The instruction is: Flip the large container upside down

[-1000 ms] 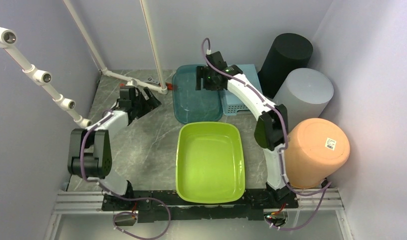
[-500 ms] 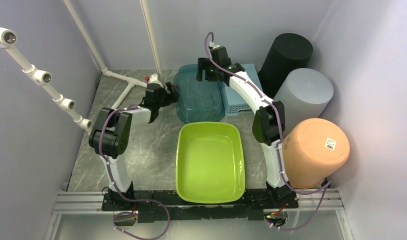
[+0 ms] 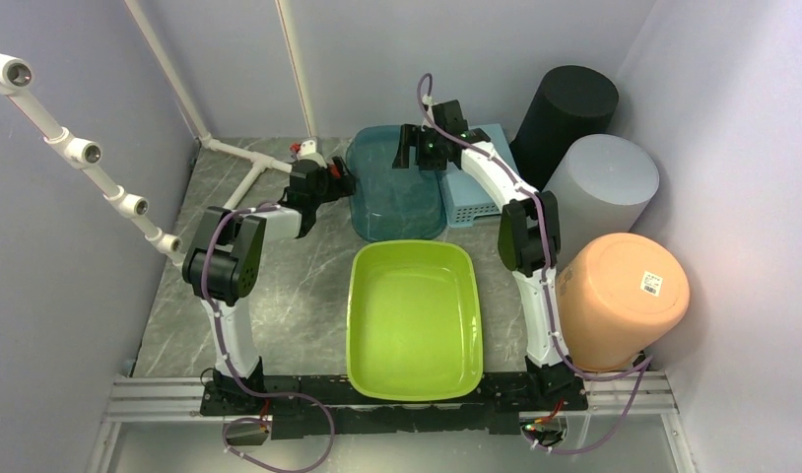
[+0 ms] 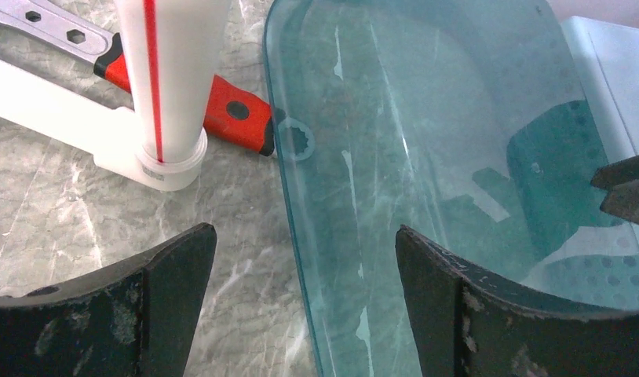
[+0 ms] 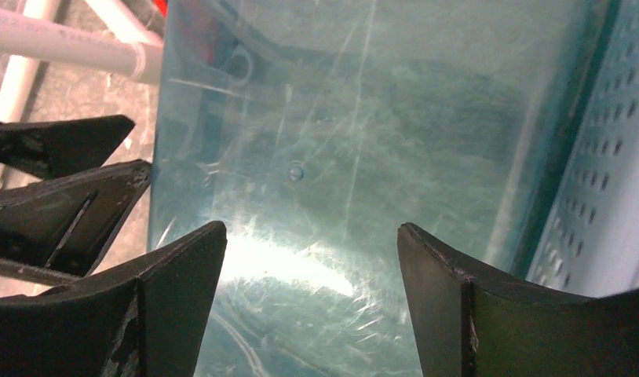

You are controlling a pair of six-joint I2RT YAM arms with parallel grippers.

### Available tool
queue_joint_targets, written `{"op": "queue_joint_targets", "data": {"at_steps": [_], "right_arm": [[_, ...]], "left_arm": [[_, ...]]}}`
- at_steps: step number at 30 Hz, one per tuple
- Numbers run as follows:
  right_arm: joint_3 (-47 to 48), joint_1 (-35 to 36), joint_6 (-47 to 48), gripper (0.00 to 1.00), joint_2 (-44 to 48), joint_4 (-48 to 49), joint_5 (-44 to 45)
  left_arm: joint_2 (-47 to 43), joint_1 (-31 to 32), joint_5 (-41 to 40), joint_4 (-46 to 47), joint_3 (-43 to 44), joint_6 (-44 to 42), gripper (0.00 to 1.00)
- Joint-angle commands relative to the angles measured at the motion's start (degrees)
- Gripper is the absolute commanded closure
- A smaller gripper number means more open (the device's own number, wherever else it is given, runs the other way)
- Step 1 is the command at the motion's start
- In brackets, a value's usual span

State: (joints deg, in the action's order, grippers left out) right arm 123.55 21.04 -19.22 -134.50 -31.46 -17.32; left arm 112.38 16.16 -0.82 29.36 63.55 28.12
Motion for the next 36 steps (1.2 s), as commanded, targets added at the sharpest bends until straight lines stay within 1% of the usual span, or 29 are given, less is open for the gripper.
{"op": "queue_joint_targets", "data": {"at_steps": [1,4,6,8,10,12,14,16,17,19,22,26,29,31,33,36], "right_arm": [[-7.2,0.5,-1.8,0.17,1.5,-1.6,-7.1],[-9.7,1.0,-1.2,0.19,2.5,-1.4,-10.9],[-9.4,1.3,-0.3,0.19,3.7,-1.9,-10.5],[-7.2,1.1,0.5,0.18,4.7,-3.0,-6.7],[-2.8,0.6,1.8,0.16,4.6,-5.1,0.5],[0.7,-0.5,2.2,0.15,4.4,-5.9,5.6],[1.6,-1.8,1.5,0.15,4.8,-5.2,10.0],[0.0,-2.7,1.2,0.13,5.7,-3.1,13.1],[-1.3,-3.1,1.1,0.13,5.9,-2.0,12.1],[-2.2,-3.8,1.3,0.14,4.8,-1.1,6.2],[-1.0,-3.5,1.2,0.16,1.8,-3.0,-1.2],[-2.3,-1.3,2.6,0.17,1.0,-3.2,-5.5],[-3.9,0.0,2.2,0.17,1.7,-3.3,-9.3],[-7.9,0.1,-0.4,0.18,4.0,-1.2,-10.6],[-14.2,0.4,-3.2,0.18,7.6,2.7,-13.4],[-21.7,2.0,-4.7,0.18,13.7,7.1,-16.2]], "left_arm": [[-2.1,1.4,7.0,0.1,-1.0,0.4,0.11],[-4.2,2.1,7.7,-0.9,-2.5,-0.4,0.11],[-6.5,2.4,7.3,-1.0,-3.9,-0.7,0.11],[-8.5,2.4,6.3,-0.6,-5.3,-1.0,0.11],[-10.0,2.4,5.9,-1.5,-5.4,-1.9,0.11],[-10.9,2.4,6.1,-3.6,-4.6,-3.1,0.11],[-11.7,2.4,6.1,-4.7,-4.2,-3.7,0.11],[-12.1,2.4,6.2,-4.0,-4.5,-3.9,0.11],[-12.1,2.4,6.3,-3.9,-4.6,-4.0,0.1],[-11.9,2.4,6.8,-4.4,-4.5,-3.9,0.1],[-11.7,2.4,7.8,-4.5,-4.3,-3.5,0.1],[-11.5,2.4,10.1,-3.6,-4.2,-2.7,0.1],[-11.3,2.4,12.3,-5.4,-3.4,-2.4,0.1],[-11.5,2.4,12.7,-7.4,-3.2,-2.0,0.1],[-12.5,2.4,13.5,-9.4,-3.8,-1.6,0.11],[-14.4,2.4,14.7,-11.5,-5.4,-1.1,0.11]]}}
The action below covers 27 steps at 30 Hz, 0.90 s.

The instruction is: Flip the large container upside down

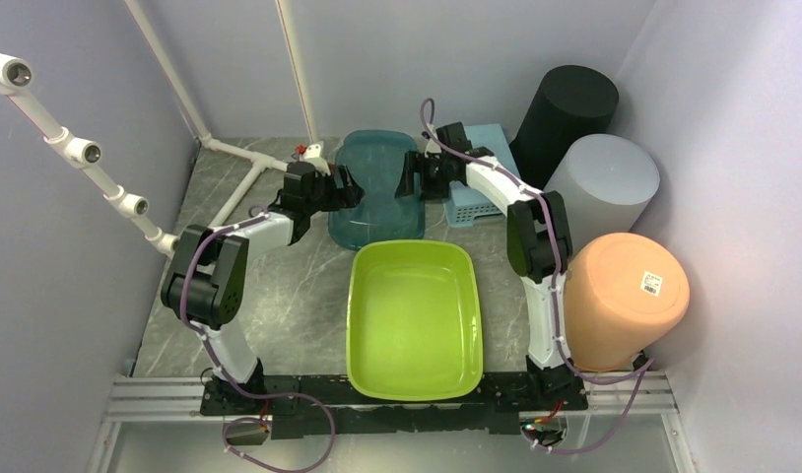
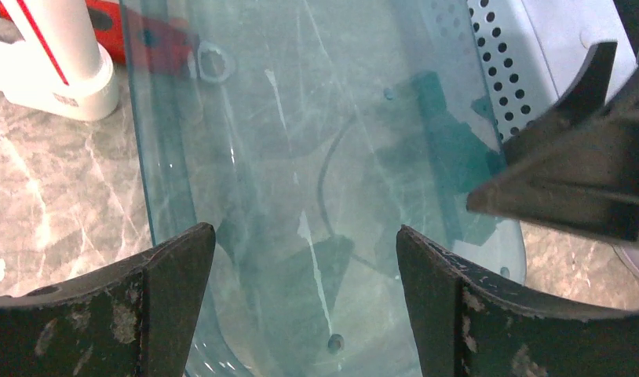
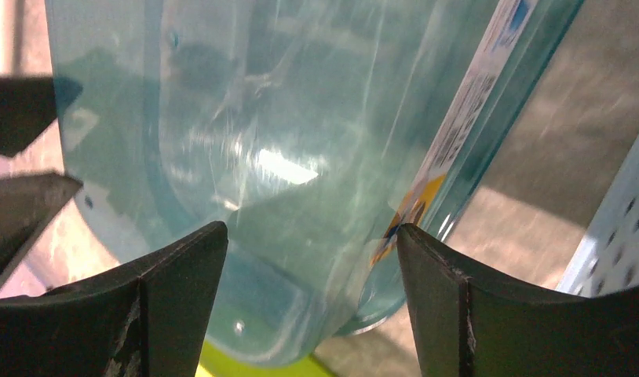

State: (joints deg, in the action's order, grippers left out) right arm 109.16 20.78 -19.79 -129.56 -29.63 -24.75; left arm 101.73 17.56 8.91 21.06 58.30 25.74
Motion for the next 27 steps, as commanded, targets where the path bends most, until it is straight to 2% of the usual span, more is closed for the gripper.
{"op": "queue_joint_targets", "data": {"at_steps": [1,6,10,17,21,24,27], "right_arm": [[-9.0,3.1,-4.5,0.18,10.1,6.1,-9.9],[-10.8,9.0,-2.2,0.19,13.1,4.0,-8.7],[-12.4,13.0,-3.7,0.19,14.7,4.9,-7.6],[-19.8,19.0,-8.0,0.19,19.7,10.4,-6.8],[-18.5,21.8,-8.5,0.19,19.1,9.3,-5.7],[-17.8,23.5,-8.4,0.2,19.2,9.3,-6.9],[-16.0,24.6,-7.6,0.21,19.0,7.7,-9.8]], "left_arm": [[-4.5,1.0,5.5,-4.1,-0.7,1.2,0.11],[-11.5,1.0,7.5,-9.6,-3.5,0.9,0.12],[-15.6,1.0,8.5,-14.9,-3.8,-1.0,0.13],[-22.8,1.0,4.4,-31.2,-3.3,-3.6,0.13],[-25.6,1.0,3.5,-33.4,-5.4,-4.3,0.12],[-27.3,1.0,-1.2,-41.3,-3.4,-4.6,0.12],[-30.0,1.0,-10.5,-47.7,-2.7,-3.2,0.11]]}}
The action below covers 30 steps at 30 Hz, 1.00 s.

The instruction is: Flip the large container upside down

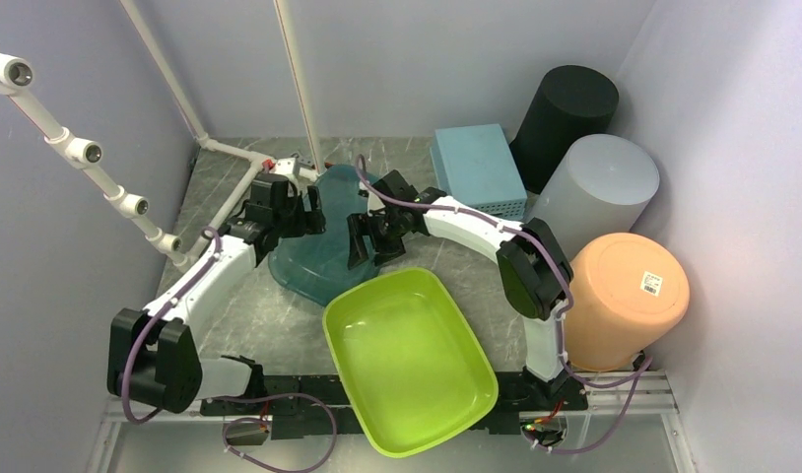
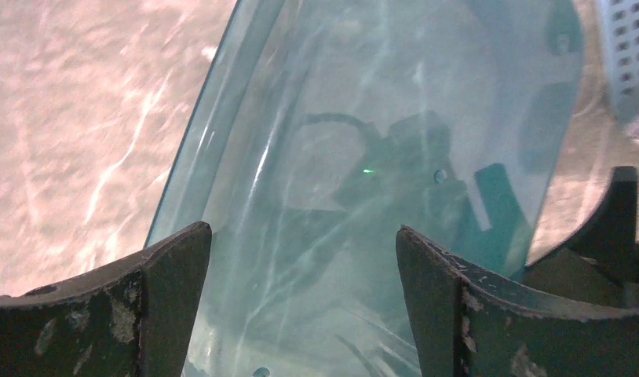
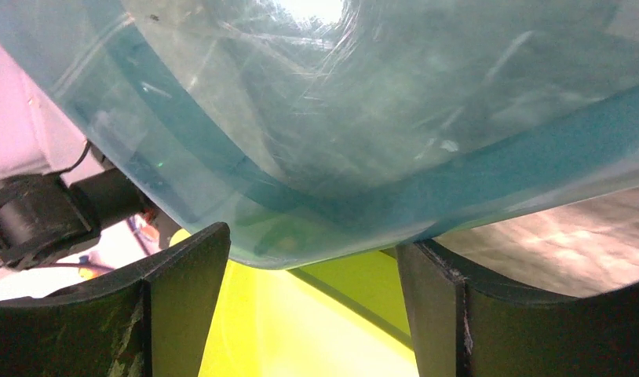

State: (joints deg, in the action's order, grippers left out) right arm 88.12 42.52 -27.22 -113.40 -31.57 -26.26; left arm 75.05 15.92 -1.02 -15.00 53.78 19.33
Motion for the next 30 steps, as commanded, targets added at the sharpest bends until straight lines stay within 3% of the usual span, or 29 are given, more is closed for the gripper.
{"op": "queue_joint_targets", "data": {"at_steps": [1,5,10,15,20,24,30], "right_arm": [[5.6,2.9,0.2,0.21,3.0,8.9,-8.8],[8.3,2.9,2.9,0.19,4.2,4.9,-7.0],[12.1,0.4,6.3,0.15,5.6,-0.6,4.7],[9.0,-5.8,1.5,0.15,4.3,3.1,3.0],[11.6,-6.6,-2.3,0.15,-2.6,6.2,-2.5],[18.3,-4.3,-5.4,0.15,-9.2,2.9,-3.0],[13.4,2.7,-15.2,0.15,-10.1,15.1,-4.0]], "left_arm": [[-4.1,2.6,-3.3,-12.9,1.7,3.9,0.1],[-6.4,2.4,-10.6,-16.6,1.7,6.3,0.08],[-6.6,2.3,-16.4,-21.2,3.7,7.7,0.06],[-7.0,2.0,-22.3,-27.3,5.4,10.5,0.06],[-11.4,1.7,-18.9,-27.6,5.9,9.6,0.06],[-14.3,1.7,-15.0,-28.6,6.6,8.9,0.06],[-19.0,1.7,-16.8,-34.6,7.6,11.3,0.06]]}}
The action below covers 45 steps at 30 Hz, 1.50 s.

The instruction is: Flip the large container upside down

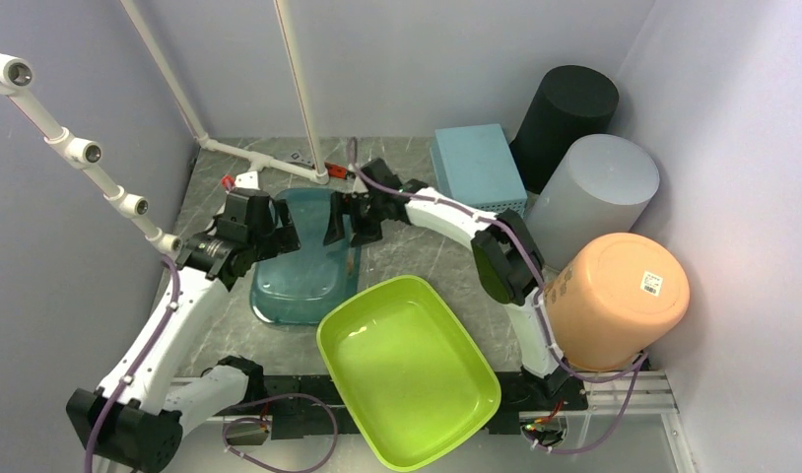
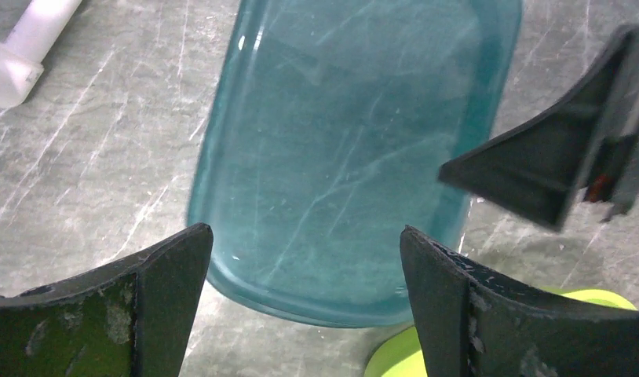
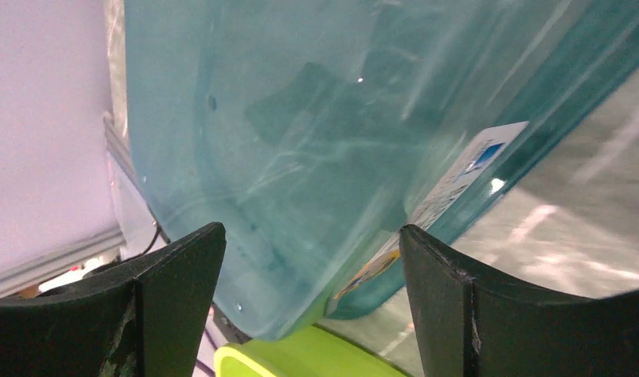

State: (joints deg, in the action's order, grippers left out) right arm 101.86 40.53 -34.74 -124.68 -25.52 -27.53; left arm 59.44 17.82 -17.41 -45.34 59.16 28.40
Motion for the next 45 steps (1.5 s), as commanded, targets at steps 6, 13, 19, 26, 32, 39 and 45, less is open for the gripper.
{"op": "queue_joint_targets", "data": {"at_steps": [6,13,19,26,32,39,45], "right_arm": [[6.1,9.3,-11.5,0.16,-2.9,12.2,-6.0],[4.1,8.8,-7.4,0.15,1.9,10.0,-5.9],[-6.9,4.1,-1.8,0.14,17.6,1.7,13.8],[-23.2,-0.5,5.5,0.14,36.9,-6.5,21.2],[-40.5,-6.2,8.3,0.18,47.5,-11.1,14.0],[-50.2,-6.3,11.1,0.18,50.7,-12.9,8.0],[-51.9,-5.9,14.5,0.37,49.1,-14.2,10.5]], "left_arm": [[-7.6,-0.2,-5.5,-8.6,3.9,5.3,0.06],[-8.1,-0.2,-3.2,-8.3,3.4,4.9,0.06],[-7.5,-0.2,5.6,-2.8,1.9,2.2,0.06],[-4.5,-0.1,27.2,8.7,-2.4,-1.8,0.06],[1.3,1.8,39.3,9.4,-4.4,-1.0,0.07],[3.0,5.0,41.8,9.1,-7.0,-1.4,0.07],[4.4,7.0,40.9,9.3,-6.8,-1.2,0.09]]}}
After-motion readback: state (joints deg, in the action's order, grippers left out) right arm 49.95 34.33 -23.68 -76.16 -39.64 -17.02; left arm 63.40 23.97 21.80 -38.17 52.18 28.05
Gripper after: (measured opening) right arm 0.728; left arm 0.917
